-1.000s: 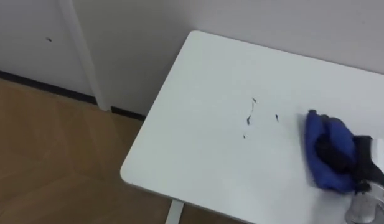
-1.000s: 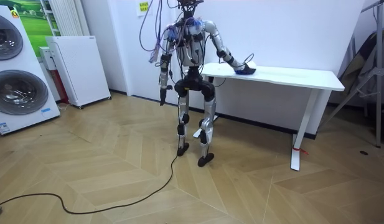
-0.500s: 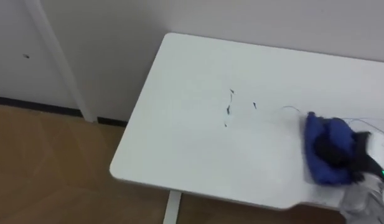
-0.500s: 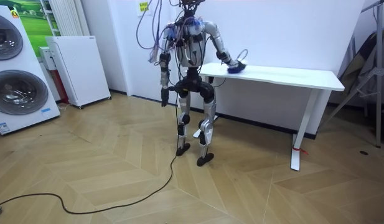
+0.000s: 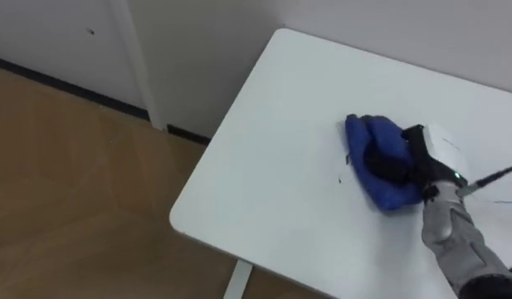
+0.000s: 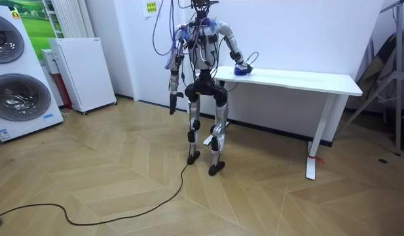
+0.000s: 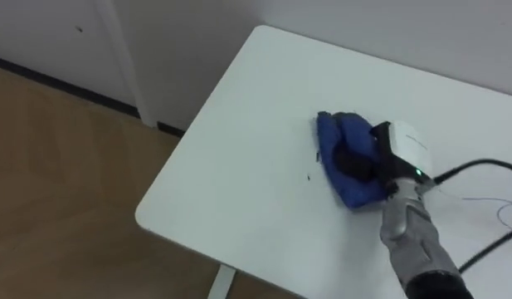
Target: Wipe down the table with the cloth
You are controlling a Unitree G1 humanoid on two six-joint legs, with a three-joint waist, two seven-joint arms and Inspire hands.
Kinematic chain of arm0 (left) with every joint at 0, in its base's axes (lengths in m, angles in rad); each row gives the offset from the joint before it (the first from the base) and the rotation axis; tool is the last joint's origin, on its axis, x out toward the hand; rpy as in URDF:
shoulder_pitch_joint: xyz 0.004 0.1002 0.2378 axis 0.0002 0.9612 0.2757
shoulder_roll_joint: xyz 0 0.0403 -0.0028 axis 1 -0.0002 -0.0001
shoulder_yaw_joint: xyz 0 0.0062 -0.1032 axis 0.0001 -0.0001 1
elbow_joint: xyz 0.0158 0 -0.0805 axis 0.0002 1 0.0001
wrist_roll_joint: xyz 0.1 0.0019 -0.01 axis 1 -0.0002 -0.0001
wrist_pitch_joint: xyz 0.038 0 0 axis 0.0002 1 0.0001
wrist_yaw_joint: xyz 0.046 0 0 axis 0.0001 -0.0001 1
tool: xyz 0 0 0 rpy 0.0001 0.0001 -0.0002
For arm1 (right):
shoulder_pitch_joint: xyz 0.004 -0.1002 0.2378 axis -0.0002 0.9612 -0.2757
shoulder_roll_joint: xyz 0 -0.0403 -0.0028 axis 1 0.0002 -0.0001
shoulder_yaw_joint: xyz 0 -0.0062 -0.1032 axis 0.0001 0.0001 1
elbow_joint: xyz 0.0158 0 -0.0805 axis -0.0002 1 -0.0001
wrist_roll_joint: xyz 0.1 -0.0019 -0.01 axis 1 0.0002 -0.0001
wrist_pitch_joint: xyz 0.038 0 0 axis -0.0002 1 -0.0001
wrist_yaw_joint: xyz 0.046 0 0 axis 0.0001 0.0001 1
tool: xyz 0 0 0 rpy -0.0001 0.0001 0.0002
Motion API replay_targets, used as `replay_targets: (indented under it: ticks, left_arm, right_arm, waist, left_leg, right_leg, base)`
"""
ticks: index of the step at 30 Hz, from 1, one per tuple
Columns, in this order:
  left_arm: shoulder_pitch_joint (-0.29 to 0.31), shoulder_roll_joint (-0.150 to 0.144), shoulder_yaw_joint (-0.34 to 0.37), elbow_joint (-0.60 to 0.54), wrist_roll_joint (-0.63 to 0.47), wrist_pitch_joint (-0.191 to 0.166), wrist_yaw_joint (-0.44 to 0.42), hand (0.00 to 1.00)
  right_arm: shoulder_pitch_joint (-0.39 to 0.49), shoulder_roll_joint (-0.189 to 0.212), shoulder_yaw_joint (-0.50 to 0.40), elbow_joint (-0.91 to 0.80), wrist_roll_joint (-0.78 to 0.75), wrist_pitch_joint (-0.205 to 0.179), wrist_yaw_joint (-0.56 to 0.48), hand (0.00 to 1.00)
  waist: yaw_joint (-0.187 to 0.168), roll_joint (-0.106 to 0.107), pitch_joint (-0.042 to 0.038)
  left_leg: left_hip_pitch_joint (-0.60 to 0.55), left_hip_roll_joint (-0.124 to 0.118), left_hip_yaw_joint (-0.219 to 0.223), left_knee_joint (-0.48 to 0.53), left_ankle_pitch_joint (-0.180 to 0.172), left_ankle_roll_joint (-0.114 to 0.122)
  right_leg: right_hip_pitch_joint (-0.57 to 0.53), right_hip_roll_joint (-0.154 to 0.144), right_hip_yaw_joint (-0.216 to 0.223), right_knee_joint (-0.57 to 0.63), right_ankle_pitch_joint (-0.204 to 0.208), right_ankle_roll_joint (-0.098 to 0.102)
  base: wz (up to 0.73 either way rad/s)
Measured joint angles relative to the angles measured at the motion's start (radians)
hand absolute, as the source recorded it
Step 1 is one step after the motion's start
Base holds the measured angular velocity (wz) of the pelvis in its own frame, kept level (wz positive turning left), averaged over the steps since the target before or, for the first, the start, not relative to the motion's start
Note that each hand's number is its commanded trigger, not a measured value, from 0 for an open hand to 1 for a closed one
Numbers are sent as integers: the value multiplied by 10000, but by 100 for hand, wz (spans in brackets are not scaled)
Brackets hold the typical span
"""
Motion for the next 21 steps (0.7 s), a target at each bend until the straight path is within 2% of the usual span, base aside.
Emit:
replay_targets:
  ticks: [2,3,7,11,13,14,16,17,18,19,21]
  left_arm:
    - [3,35,426,33,48,-44,80,0]
    - [24,54,591,89,37,-54,149,0]
    - [-22,66,645,85,34,-56,186,0]
    - [-55,64,432,91,29,-54,193,0]
    - [-115,-3,86,98,24,-53,158,0]
    - [-140,-26,-12,109,3,-53,159,0]
    - [-240,-38,-357,140,-48,-50,144,0]
    - [-293,-33,-406,142,-46,-48,137,0]
    - [-386,-29,-531,210,-44,-48,119,0]
    - [-595,-29,-681,346,-40,-38,70,0]
    - [-821,-38,-1043,391,-43,-20,16,0]
  right_arm:
    - [487,-6,-797,302,262,-69,-195,100]
    - [689,-12,-1256,709,569,-138,-369,100]
    - [1076,-340,-2113,1705,1393,-111,-726,100]
    - [890,-338,-1968,1649,1388,194,-843,100]
    - [554,-294,-1563,1150,1188,781,-820,100]
    - [395,-289,-1456,1055,1080,919,-803,100]
    - [-10,-29,-569,98,345,1555,-639,100]
    - [-116,94,-228,-231,105,1662,-519,100]
    - [-413,309,642,-813,-354,1721,-242,100]
    - [-956,596,1406,-1163,-762,1763,73,100]
    - [-1861,1097,2408,-1236,-1030,1777,437,100]
  waist:
    - [-208,-66,-52]
    - [-285,-110,-147]
    - [-533,-98,-194]
    - [-577,25,-186]
    - [-232,240,-157]
    - [-145,307,-131]
    - [261,426,-81]
    - [343,434,-81]
    - [522,387,-66]
    - [691,467,44]
    - [832,444,112]
  left_leg:
    - [-4,-52,-1,6,-33,53]
    - [8,-72,-1,9,-55,90]
    - [80,-107,-7,76,-169,261]
    - [38,-94,-19,251,-216,281]
    - [-25,-61,-26,361,-310,229]
    - [-40,-33,-14,394,-317,231]
    - [-189,111,108,416,-281,181]
    - [-229,153,129,405,-258,157]
    - [-318,232,170,366,-197,139]
    - [-361,308,189,350,-154,74]
    - [-480,358,88,349,-85,-4]
  right_leg:
    - [57,-45,-48,26,-55,90]
    - [85,-56,-90,15,-66,108]
    - [196,-86,-224,30,-83,136]
    - [191,-71,-156,32,-95,159]
    - [5,8,136,38,-97,159]
    - [-44,51,236,51,-70,115]
    - [-391,194,407,87,33,-46]
    - [-489,257,525,79,43,-64]
    - [-717,360,717,96,61,-124]
    - [-841,437,800,206,82,-220]
    - [-978,529,778,189,154,-358]
  base:
    - [19]
    - [0]
    - [-2]
    - [-24]
    - [-62]
    - [-67]
    - [-64]
    - [-59]
    - [-45]
    - [-34]
    - [9]
